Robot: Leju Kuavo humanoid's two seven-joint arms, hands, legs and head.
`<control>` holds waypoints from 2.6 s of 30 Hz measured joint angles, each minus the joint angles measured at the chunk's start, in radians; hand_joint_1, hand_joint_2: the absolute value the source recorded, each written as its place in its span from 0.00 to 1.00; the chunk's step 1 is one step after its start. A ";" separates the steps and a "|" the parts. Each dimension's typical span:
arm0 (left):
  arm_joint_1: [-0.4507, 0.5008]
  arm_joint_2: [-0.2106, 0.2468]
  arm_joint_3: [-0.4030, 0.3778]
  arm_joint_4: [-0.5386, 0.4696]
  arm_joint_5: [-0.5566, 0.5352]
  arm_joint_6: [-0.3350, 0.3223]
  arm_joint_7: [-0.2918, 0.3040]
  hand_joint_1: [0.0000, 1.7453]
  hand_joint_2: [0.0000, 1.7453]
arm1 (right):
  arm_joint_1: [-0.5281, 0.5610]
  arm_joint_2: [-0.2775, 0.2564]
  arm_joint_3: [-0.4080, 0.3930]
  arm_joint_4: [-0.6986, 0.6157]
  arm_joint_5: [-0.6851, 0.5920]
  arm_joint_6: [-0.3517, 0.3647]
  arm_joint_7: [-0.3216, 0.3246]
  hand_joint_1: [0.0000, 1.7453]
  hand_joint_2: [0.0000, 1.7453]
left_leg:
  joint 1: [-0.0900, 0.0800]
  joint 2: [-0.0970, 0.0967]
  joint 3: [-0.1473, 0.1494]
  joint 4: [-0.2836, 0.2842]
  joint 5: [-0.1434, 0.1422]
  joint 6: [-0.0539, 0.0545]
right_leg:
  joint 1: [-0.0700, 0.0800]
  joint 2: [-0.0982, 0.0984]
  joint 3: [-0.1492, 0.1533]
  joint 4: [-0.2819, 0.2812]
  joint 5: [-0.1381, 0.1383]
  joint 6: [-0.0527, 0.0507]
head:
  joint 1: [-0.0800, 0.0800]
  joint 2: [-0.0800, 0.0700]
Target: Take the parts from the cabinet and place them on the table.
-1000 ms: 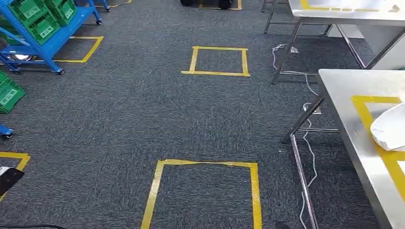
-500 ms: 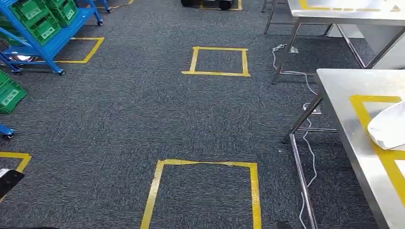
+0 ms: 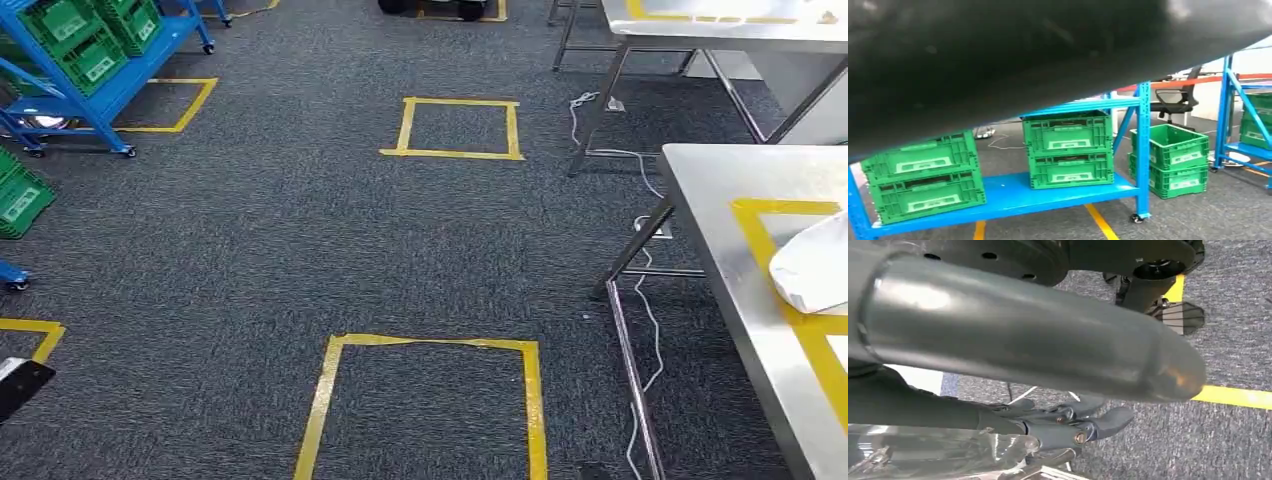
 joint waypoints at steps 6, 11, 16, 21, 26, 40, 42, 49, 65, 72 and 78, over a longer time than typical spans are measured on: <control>0.000 -0.002 0.004 0.000 0.010 -0.005 -0.013 0.00 0.00 | 0.000 0.000 -0.002 0.000 -0.001 -0.001 0.000 0.00 0.00 | 0.000 0.000 0.000 0.000 0.000 0.000 | 0.000 0.000 0.000 0.000 0.000 0.000 | 0.000 0.000; 0.000 -0.004 0.008 0.001 0.021 -0.010 -0.019 0.00 0.00 | 0.000 0.000 -0.005 0.000 -0.001 -0.001 0.000 0.00 0.00 | 0.000 0.000 0.000 0.000 0.000 0.000 | 0.000 0.000 0.000 0.000 0.000 0.000 | 0.000 0.000; 0.000 -0.005 0.008 0.001 0.021 -0.010 -0.019 0.00 0.00 | 0.000 0.000 -0.005 0.000 -0.001 -0.001 0.000 0.00 0.00 | 0.000 0.000 0.000 0.000 0.000 0.000 | 0.000 0.000 0.000 0.000 0.000 0.000 | 0.000 0.000; 0.000 -0.005 0.009 0.002 0.021 -0.010 -0.019 0.00 0.00 | 0.000 0.000 -0.005 0.000 -0.001 -0.001 0.000 0.00 0.00 | 0.000 0.000 0.000 0.000 0.000 0.000 | 0.000 0.000 0.000 0.000 0.000 0.000 | 0.000 0.000; 0.000 -0.008 0.010 0.002 0.026 -0.009 -0.019 0.00 0.00 | 0.000 0.000 -0.005 0.000 -0.002 -0.002 0.000 0.00 0.00 | 0.000 0.000 0.000 0.000 0.000 0.000 | 0.000 0.000 0.000 0.000 0.000 0.000 | 0.000 0.000; -0.001 -0.019 0.032 0.002 0.031 -0.003 -0.020 0.00 0.00 | 0.000 0.000 -0.005 0.000 -0.001 -0.002 0.002 0.00 0.00 | -0.007 -0.002 0.002 -0.008 -0.015 0.036 | -0.013 -0.001 0.007 0.007 0.007 0.029 | 0.001 0.000; 0.000 -0.021 0.034 0.002 0.030 -0.003 -0.020 0.00 0.00 | -0.001 0.000 -0.005 0.000 0.000 -0.003 0.001 0.00 0.00 | -0.001 -0.002 0.019 -0.012 -0.013 0.041 | -0.012 0.005 -0.024 0.065 -0.032 0.031 | 0.005 0.000; 0.001 -0.030 0.034 0.002 0.029 -0.003 -0.020 0.00 0.00 | 0.005 0.000 -0.006 0.000 0.000 -0.003 0.002 0.00 0.00 | 0.011 -0.014 0.052 -0.010 -0.039 0.020 | -0.023 0.007 -0.106 0.152 -0.014 0.042 | 0.010 0.000; -0.001 -0.032 0.037 0.005 0.030 -0.003 -0.020 0.00 0.00 | 0.006 0.000 -0.008 0.000 0.000 -0.003 0.000 0.00 0.00 | 0.008 -0.008 -0.122 0.131 -0.024 -0.006 | -0.003 0.021 0.084 0.011 -0.080 -0.023 | 0.005 0.000; 0.001 -0.029 0.042 0.003 0.030 -0.002 -0.020 0.00 0.00 | 0.000 0.000 -0.009 -0.001 0.000 -0.002 0.000 0.00 0.00 | -0.005 -0.009 -0.052 0.008 0.036 0.024 | -0.005 0.017 0.101 0.075 -0.099 0.015 | 0.008 0.001; 0.001 -0.033 0.042 0.004 0.030 -0.003 -0.021 0.00 0.00 | 0.006 0.000 -0.009 -0.001 0.000 -0.003 0.000 0.00 0.00 | -0.005 -0.014 0.025 0.009 -0.028 0.034 | -0.006 0.016 -0.133 0.293 -0.264 0.025 | 0.019 0.000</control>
